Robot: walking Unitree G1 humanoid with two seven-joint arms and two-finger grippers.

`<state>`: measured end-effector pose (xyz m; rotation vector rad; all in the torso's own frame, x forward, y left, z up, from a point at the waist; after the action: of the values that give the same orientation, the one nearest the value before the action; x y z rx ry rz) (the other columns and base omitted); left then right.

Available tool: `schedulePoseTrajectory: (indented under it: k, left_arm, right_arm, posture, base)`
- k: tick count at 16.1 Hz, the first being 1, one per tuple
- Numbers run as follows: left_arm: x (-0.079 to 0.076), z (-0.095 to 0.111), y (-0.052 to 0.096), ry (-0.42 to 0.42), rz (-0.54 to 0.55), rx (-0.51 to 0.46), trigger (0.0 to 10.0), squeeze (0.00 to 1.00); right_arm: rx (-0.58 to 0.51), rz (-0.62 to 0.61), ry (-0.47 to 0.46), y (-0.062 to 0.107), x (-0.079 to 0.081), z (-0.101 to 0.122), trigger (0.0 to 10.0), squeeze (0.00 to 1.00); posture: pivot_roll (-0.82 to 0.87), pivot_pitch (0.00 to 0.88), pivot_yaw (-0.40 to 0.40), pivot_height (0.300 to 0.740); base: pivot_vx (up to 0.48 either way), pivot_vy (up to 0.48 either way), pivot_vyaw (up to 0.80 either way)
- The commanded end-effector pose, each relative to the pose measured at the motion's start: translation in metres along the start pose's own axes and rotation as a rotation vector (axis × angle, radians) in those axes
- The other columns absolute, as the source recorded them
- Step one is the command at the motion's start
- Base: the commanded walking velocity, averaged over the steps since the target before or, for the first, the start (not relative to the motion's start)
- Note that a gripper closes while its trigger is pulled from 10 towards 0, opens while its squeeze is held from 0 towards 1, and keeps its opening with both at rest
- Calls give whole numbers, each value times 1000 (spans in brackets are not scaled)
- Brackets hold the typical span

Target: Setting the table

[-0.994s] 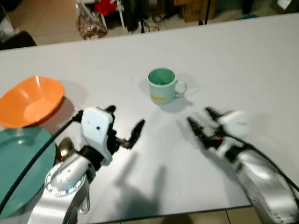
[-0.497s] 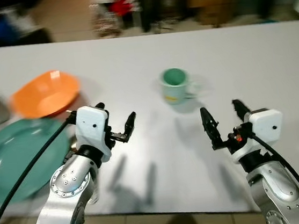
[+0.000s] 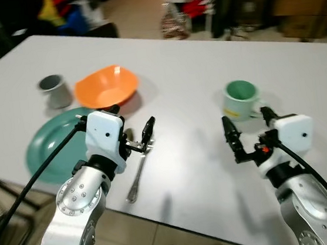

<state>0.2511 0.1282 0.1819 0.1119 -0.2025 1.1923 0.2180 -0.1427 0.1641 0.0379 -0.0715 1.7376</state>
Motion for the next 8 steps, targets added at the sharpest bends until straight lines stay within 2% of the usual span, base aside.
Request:
schedulePoseTrajectory:
  k: [1,5,8]
  left_arm:
    - [6,1,2,-4,26,3,10000,0]
    - [10,-4,3,-38,61,26,10000,0]
    - [9,-4,3,-31,60,20,10000,0]
  right_arm:
    - [-10,28,-13,0,3,6,10000,1000]
    - [36,20,-41,5,-2,0,10000,1000]
    - [34,40,-47,3,1,3,10000,1000]
  posture:
    - [15,17,81,740]
    - [27,27,63,740]
    - [28,39,64,740]
  base:
    - [0,0,800]
    - [0,0,800]
    - [0,0,800]
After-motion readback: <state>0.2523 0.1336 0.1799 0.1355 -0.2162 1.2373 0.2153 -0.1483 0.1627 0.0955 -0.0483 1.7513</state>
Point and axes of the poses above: a point about 5 cm out from each wrist's last joint towards the gripper, its own y axis pointing back from the gripper into the wrist, its own z axis along the axis of the wrist's last joint, x = y × z, the point moved 1 cm from there along -y, pointing out of the wrist towards the gripper, and after that the axes turned 4 degrees about -y, right-handed, at the moved point
